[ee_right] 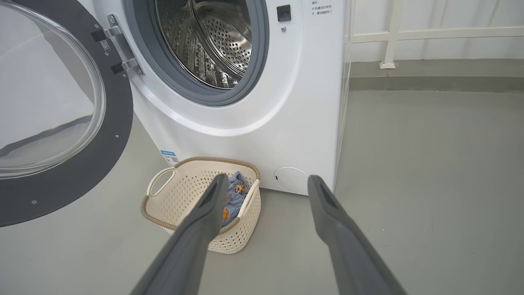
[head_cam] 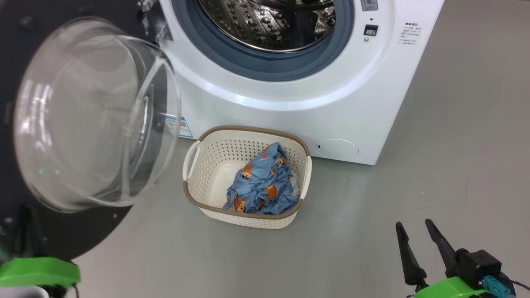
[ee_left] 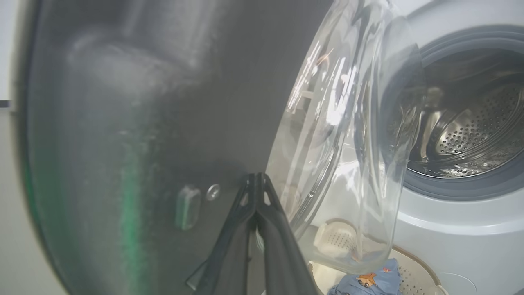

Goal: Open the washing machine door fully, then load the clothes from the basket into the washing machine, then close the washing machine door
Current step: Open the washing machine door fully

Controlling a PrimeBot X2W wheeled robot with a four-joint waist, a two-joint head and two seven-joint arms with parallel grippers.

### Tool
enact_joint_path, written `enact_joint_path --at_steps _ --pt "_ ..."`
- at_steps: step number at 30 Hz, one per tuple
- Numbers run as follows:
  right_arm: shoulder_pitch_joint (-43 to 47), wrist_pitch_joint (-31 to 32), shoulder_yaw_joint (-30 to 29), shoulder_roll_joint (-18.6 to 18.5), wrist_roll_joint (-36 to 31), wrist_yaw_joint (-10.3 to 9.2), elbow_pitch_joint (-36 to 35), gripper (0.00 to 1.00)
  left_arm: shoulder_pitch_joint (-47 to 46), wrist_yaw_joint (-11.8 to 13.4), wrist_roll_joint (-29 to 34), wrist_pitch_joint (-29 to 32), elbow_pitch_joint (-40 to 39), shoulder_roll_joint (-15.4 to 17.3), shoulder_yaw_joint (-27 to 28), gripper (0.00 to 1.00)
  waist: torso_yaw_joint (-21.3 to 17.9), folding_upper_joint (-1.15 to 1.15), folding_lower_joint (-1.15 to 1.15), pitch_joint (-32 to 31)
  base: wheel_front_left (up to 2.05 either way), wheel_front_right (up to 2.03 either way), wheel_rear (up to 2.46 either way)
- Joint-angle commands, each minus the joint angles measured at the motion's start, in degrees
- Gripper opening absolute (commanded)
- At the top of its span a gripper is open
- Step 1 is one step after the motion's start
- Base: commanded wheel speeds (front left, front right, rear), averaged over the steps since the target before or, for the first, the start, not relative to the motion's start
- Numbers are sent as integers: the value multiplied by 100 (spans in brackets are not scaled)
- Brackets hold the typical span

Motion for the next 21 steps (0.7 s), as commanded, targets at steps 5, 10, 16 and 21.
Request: enact_joint_path --at_steps 5,10,16,21 --pt "-276 -43 149 -38 -95 35 -127 100 -478 -41 82 -41 154 376 607 0 -71 0 0 85 0 0 0" --pt "-313 -43 152 -38 -116 35 -108 100 -781 -95 158 -41 389 426 911 0 -85 0 0 141 0 0 0" --pt "-365 -43 183 -38 -112 35 -94 100 -1017 -177 316 -41 677 481 1165 0 -129 0 0 171 0 0 0" --pt "-367 -43 181 -38 -101 35 -78 100 -1118 -248 469 -41 790 487 1314 0 -154 0 0 167 0 0 0"
